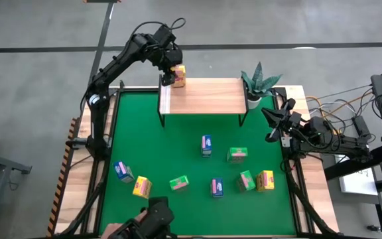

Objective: Stack cereal on shelf
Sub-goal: Put the top yellow cereal box on the shelf, then put the left green cereal box on the shelf

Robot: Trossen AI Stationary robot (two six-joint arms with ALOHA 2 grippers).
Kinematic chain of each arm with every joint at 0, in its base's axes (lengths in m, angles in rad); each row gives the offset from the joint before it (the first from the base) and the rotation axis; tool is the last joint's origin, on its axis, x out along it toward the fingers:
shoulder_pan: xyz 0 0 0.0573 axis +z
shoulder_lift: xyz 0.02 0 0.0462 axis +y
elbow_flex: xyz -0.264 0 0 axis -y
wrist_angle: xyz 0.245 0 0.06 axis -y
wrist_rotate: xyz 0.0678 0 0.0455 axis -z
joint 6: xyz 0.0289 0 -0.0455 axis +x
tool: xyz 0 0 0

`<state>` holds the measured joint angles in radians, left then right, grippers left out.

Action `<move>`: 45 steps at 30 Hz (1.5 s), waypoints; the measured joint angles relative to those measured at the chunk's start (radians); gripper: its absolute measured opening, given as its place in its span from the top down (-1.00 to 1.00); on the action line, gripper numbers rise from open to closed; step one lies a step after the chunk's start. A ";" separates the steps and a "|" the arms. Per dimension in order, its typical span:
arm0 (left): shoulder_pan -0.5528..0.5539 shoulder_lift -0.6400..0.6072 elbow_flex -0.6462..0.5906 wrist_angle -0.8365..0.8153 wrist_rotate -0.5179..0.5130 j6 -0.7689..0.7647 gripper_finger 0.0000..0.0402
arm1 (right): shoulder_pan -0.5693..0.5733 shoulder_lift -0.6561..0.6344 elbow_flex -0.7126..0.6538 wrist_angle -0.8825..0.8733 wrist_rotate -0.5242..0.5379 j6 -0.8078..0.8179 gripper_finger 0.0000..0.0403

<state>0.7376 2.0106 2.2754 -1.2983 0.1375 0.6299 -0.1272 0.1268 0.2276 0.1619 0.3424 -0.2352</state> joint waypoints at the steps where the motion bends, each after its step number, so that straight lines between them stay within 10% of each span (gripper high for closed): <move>1: 0.000 0.000 0.001 0.000 0.000 -0.001 -0.12 | 0.000 0.000 0.000 0.000 0.000 0.000 0.91; 22: -0.050 -0.047 0.074 -0.088 0.093 -0.316 -0.21 | 0.000 0.000 0.016 0.005 0.000 -0.011 0.91; 36: -0.494 -0.065 0.067 -0.162 0.110 -0.454 -0.21 | 0.000 0.000 0.023 0.003 -0.001 -0.008 0.91; 45: -0.811 -0.065 0.065 -0.186 -0.060 -0.633 -0.21 | 0.000 0.000 0.023 0.002 -0.001 0.003 0.91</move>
<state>-0.0735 1.9457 2.3405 -1.4845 0.0777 -0.0031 -0.1272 0.1272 0.2508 0.1642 0.3412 -0.2325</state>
